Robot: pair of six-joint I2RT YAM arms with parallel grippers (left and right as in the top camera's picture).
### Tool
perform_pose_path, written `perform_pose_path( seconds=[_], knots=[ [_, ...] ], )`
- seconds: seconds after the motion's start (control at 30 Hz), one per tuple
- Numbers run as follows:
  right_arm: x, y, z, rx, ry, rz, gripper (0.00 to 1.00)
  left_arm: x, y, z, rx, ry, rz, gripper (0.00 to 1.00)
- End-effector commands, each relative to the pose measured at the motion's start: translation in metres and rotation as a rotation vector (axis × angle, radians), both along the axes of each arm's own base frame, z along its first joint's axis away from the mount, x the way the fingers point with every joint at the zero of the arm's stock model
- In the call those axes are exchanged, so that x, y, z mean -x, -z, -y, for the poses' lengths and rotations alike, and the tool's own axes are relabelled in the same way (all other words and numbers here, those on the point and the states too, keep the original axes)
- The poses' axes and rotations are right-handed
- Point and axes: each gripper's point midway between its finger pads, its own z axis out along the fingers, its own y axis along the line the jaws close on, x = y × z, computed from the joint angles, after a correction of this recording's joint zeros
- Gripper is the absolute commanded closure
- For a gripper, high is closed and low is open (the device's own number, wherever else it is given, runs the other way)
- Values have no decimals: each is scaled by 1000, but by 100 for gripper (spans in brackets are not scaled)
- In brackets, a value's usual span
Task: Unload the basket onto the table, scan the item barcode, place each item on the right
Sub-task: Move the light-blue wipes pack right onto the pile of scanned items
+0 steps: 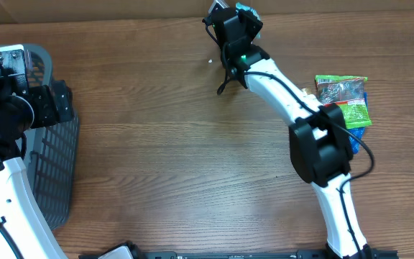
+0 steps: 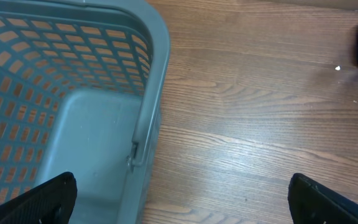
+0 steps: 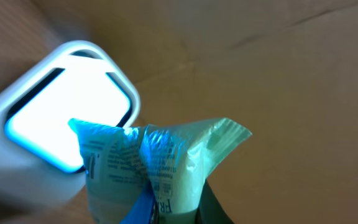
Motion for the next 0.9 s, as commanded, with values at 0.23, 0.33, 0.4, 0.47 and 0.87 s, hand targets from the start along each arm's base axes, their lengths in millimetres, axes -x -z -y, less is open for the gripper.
perform_pose_path(
  seconds=[0.23, 0.33, 0.4, 0.47, 0.87],
  knots=[
    [114, -165, 32, -1087, 133, -148, 96, -1, -4, 0, -12, 15, 10, 0],
    [133, -152, 76, -1270, 318, -278, 96, -1, -4, 0, -12, 15, 10, 0],
    [144, -132, 110, -1351, 458, -376, 96, -1, -4, 0, -12, 15, 10, 0],
    [153, -107, 148, -1377, 621, -416, 96, -1, -4, 0, -12, 15, 10, 0],
    [199, 46, 295, -1422, 1172, -402, 96, -1, -4, 0, -12, 15, 10, 0]
  ],
)
